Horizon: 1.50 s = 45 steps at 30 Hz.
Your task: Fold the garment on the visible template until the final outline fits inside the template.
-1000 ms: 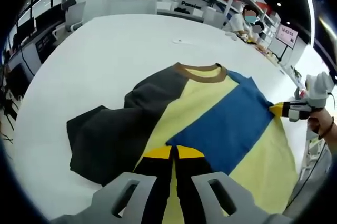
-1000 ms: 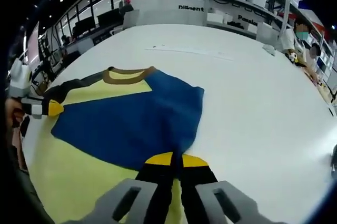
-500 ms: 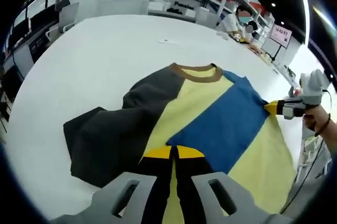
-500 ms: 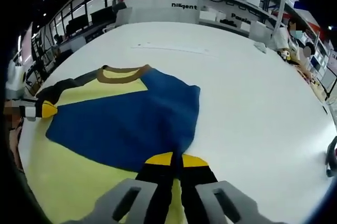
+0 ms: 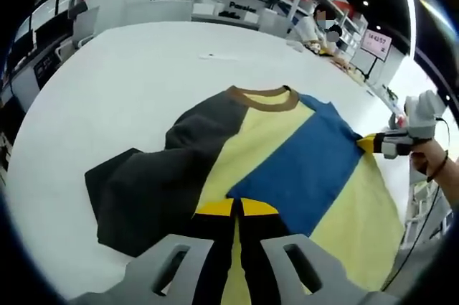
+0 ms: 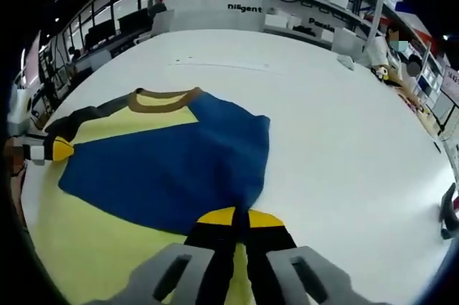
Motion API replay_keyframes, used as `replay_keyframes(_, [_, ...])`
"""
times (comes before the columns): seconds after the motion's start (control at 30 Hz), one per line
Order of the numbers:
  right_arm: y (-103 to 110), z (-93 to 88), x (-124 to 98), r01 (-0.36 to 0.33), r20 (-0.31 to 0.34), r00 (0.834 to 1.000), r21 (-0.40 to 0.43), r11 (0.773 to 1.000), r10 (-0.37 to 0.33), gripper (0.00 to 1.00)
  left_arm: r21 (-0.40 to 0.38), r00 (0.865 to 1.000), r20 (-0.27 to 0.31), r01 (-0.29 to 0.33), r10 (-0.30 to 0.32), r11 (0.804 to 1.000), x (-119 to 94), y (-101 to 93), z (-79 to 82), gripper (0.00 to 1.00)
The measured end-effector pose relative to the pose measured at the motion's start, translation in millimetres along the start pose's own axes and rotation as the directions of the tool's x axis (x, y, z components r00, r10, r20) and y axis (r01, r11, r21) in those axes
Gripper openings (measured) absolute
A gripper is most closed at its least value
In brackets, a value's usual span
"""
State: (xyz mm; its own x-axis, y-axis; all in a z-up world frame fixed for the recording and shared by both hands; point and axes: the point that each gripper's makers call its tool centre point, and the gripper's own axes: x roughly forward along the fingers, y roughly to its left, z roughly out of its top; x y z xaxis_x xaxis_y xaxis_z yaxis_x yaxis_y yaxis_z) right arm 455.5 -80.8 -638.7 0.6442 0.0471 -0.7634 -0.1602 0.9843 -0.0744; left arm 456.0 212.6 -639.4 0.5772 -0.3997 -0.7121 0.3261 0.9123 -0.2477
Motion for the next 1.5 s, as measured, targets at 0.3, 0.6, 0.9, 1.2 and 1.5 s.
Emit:
replay_keyframes(0.3, [-6.9,-2.5,0.6,0.015,-0.007,1.0,-0.012,1.0,-0.015,0.0,0.024,1.0,0.005,0.008,-0.008,1.0,3.4,-7.7,0.7,0.0])
replay_keyframes(0.6, [-7.3,-3.2,0.9,0.006,0.003,1.0,0.032,0.999,-0.006,0.0,0.025,1.0,0.017,0.021,-0.021,0.999,3.6,-6.8,0.8,0.02])
replay_keyframes(0.9, [-6.9,20.4,-8.4,-0.001,0.151,0.988,0.097,0.995,-0.014,0.19,0.016,0.999,0.036,-0.017,0.016,1.0,5.2,-4.1,3.7,0.04])
replay_keyframes(1.2, [15.4,48.3,-32.6,-0.069,0.264,0.963,0.084,0.994,0.044,0.5,-0.029,0.994,0.112,0.007,-0.004,1.0,-8.1,-8.0,20.0,0.26])
replay_keyframes(1.5, [36.7,45.7,-51.6,-0.13,0.281,0.954,0.088,0.988,0.1,0.63,-0.052,0.987,0.157,-0.034,0.042,0.998,-34.8,8.0,28.7,0.58])
